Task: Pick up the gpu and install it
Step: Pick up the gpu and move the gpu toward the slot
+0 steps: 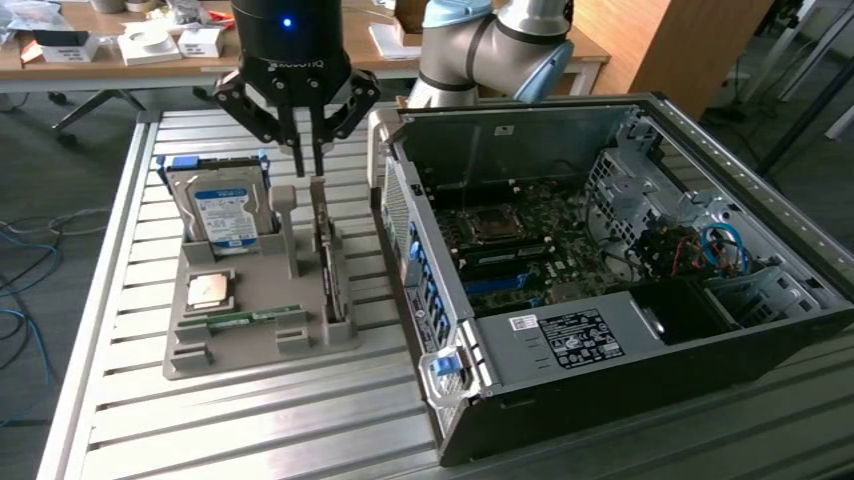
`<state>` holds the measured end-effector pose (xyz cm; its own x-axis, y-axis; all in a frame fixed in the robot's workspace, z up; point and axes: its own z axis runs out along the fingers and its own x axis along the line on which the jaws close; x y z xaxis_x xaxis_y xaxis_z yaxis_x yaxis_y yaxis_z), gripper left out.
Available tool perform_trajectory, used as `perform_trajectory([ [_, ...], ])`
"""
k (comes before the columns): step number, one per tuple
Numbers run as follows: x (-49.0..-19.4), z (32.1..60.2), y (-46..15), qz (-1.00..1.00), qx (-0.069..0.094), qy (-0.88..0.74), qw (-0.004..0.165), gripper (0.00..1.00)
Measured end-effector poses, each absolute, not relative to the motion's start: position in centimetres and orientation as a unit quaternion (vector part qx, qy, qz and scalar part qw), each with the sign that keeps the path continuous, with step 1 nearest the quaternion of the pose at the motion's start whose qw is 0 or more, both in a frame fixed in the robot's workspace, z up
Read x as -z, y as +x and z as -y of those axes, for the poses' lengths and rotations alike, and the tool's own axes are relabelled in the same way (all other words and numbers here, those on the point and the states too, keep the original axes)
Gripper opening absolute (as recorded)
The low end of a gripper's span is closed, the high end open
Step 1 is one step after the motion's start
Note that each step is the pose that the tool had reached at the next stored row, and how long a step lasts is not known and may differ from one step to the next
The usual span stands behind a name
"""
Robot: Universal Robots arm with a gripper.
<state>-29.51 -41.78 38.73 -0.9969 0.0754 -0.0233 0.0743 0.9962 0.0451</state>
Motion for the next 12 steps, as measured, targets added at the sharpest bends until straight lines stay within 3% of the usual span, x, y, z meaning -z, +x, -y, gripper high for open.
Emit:
perform_trajectory([
  [6, -38.73, 41.78, -29.51, -0.999, -0.022, 0.037, 0.012, 0.47],
  [12, -38.67, 41.78, -29.51, -0.999, -0.022, 0.037, 0.012, 0.47],
])
